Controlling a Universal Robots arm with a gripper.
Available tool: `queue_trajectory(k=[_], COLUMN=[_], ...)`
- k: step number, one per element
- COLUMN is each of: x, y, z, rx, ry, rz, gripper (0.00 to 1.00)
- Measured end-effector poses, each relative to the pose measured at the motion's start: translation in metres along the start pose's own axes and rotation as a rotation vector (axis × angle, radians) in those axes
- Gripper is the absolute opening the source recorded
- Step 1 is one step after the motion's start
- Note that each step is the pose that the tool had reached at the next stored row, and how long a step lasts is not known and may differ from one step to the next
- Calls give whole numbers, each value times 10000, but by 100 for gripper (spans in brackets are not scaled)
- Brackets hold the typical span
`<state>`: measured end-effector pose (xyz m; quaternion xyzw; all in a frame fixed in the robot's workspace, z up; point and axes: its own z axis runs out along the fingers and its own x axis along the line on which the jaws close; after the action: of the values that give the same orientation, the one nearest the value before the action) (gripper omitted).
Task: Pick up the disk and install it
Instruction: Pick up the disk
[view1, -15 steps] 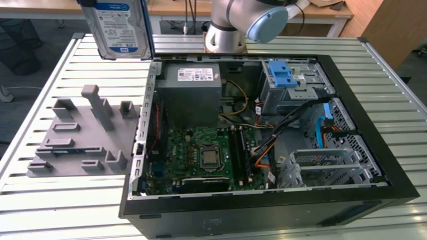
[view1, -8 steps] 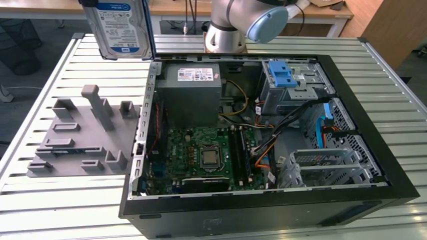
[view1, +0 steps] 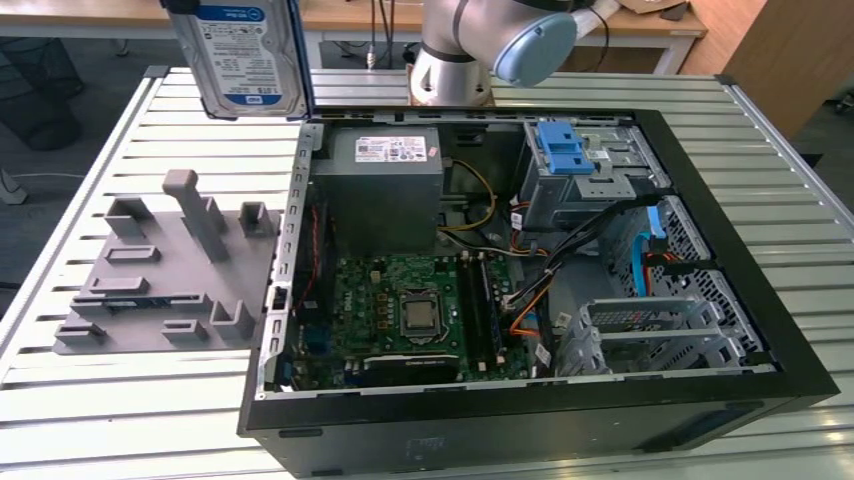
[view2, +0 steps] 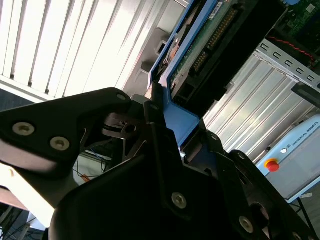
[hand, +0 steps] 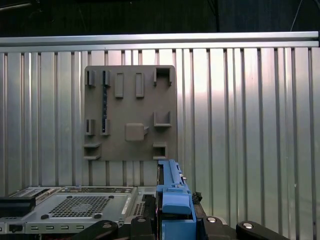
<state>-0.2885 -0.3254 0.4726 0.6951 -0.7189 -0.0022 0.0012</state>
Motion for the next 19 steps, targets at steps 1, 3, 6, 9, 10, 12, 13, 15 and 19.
queue_trajectory(k=[1,3,6,9,10,12,13,15,19], x=[0,0,-1,-1,-1,-1,-1,-2,-2], y=[-3,-9,-19,-28,-31,-37,-40,-47,-59], z=[0,0,0,0,0,0,0,0,0], rx=[-1,0,0,0,0,0,0,0,0], ry=[0,0,0,0,0,0,0,0,0], rz=[0,0,0,0,0,0,0,0,0], gripper=[36,36,36,36,36,36,36,36,36])
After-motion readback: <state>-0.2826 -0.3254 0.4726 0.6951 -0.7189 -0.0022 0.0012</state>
